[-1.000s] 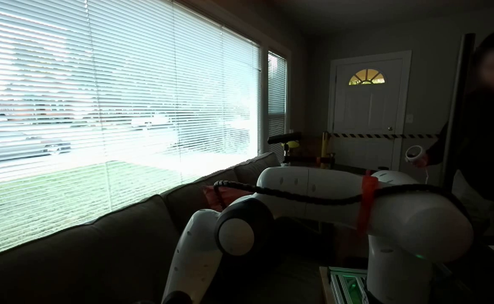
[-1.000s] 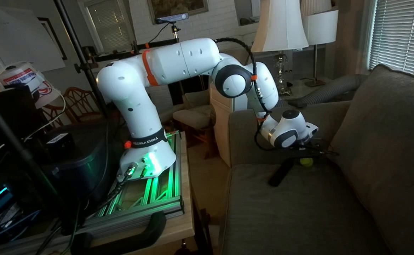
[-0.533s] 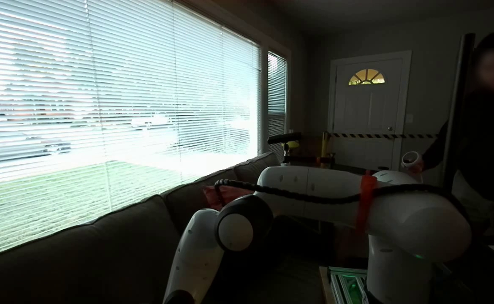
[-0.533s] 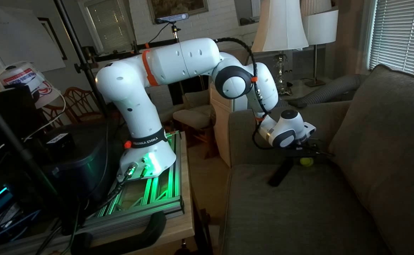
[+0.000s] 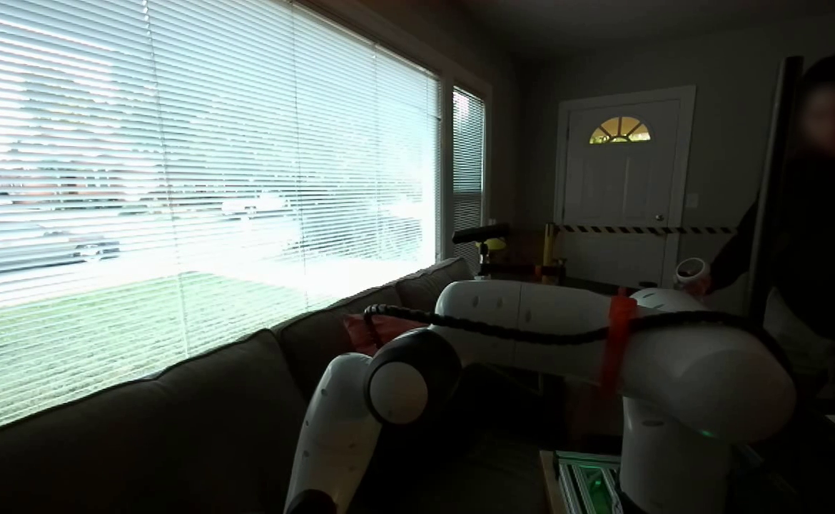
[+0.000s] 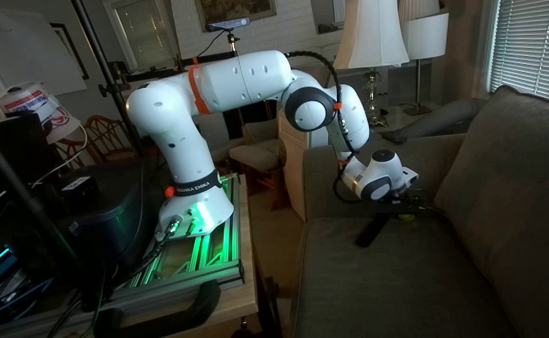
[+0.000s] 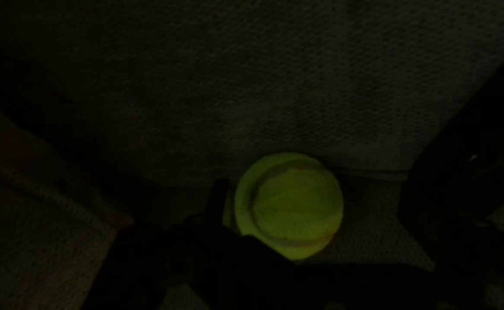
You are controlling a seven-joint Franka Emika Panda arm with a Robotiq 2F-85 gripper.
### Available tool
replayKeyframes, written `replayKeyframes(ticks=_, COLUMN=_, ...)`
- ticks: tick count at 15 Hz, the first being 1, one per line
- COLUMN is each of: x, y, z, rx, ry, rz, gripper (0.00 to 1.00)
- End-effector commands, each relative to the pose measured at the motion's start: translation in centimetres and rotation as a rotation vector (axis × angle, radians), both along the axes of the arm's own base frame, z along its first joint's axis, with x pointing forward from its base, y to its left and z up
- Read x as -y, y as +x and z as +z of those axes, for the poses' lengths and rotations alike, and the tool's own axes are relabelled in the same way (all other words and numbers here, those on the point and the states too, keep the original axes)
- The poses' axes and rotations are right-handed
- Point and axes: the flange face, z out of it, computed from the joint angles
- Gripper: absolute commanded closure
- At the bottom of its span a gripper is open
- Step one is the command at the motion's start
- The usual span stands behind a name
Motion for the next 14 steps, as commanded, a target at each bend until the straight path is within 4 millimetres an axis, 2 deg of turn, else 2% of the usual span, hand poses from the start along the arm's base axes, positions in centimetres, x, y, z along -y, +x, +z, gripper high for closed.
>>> replayKeyframes(ticks=1, x=0.3, y=-0.1, z=0.2, rx=0.046, ry=-0.027, rz=0.021, gripper=0.00)
replayKeyframes(ticks=8, x=-0.3, y=-0.1, z=0.6, rx=0.103, ry=-0.026, rz=0.055, gripper=0.01)
replayKeyframes(ticks=9, x=-0.4, y=-0.1, z=0.7, rx=0.112, ry=-0.023, rz=0.058, gripper=0.07)
replayKeyframes(ticks=10, x=-0.6, y=-0.1, z=0.8, rx=0.119, ry=-0.021, rz=0.062, gripper=0.27)
replayKeyframes(ticks=14, x=-0.8, y=-0.1, z=1.0, rx=0.133, ry=-0.015, rz=0.063, gripper=0.60)
